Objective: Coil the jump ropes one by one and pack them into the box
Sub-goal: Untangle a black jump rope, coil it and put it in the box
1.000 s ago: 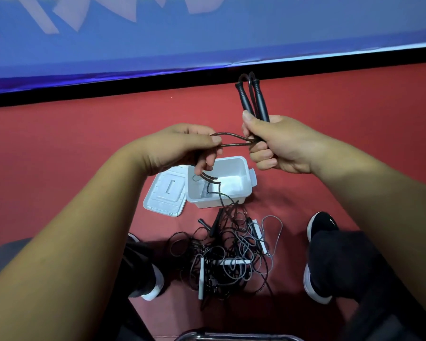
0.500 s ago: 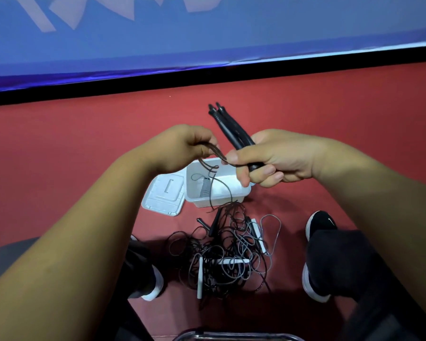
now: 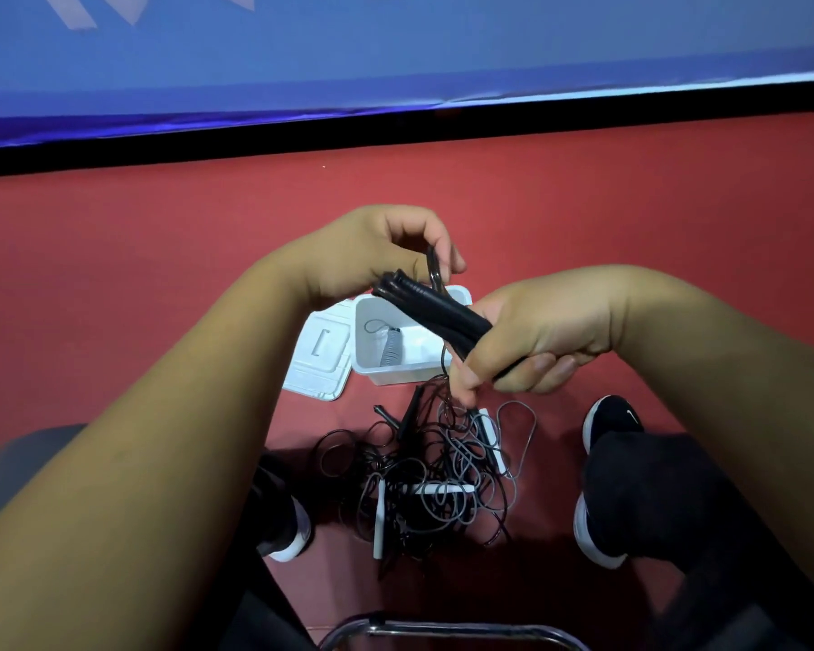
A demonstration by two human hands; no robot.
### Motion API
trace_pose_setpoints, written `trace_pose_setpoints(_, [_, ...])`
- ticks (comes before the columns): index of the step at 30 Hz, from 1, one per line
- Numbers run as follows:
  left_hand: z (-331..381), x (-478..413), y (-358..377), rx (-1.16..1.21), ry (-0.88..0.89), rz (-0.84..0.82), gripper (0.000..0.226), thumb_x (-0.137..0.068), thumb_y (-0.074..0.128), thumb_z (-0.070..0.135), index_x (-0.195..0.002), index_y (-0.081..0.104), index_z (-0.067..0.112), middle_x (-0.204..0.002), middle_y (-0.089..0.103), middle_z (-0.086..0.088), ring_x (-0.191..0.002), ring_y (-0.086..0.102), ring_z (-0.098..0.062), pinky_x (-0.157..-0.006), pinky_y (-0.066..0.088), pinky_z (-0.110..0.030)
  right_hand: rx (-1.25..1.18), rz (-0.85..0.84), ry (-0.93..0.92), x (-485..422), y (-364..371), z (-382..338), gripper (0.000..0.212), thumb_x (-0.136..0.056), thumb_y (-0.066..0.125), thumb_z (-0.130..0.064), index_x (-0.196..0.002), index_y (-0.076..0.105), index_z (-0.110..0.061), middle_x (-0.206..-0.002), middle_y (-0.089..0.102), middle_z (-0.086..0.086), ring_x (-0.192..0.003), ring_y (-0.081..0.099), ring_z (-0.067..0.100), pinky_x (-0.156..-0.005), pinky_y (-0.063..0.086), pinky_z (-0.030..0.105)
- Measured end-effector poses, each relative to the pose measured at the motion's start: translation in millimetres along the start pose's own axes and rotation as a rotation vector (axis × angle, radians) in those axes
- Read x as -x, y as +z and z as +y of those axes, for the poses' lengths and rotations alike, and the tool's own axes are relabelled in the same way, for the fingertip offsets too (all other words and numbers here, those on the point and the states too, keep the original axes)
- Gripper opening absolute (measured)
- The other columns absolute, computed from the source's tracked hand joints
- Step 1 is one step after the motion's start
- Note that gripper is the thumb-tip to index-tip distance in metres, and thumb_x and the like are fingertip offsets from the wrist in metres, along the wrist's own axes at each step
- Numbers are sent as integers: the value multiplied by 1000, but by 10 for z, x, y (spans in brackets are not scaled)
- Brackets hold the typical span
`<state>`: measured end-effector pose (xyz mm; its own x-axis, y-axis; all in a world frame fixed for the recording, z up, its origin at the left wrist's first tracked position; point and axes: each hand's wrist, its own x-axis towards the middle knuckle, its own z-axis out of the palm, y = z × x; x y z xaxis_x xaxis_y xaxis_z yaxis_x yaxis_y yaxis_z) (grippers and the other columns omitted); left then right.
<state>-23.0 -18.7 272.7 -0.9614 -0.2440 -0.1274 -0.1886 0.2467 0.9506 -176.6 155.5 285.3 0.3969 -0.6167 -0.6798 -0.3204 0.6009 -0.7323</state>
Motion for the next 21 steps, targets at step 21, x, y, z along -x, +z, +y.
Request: trace_pose_setpoints(21, [267,44,64,-527,-259,89,17,-86,84,14,-101,76,17,-83,77,1,-65,67,-5,-64,56,-26,-285,564,108,-306,-322,188,22,-107,61,-29,-107,61,-7,-98,80,20,-40,32,5,-37,30,17])
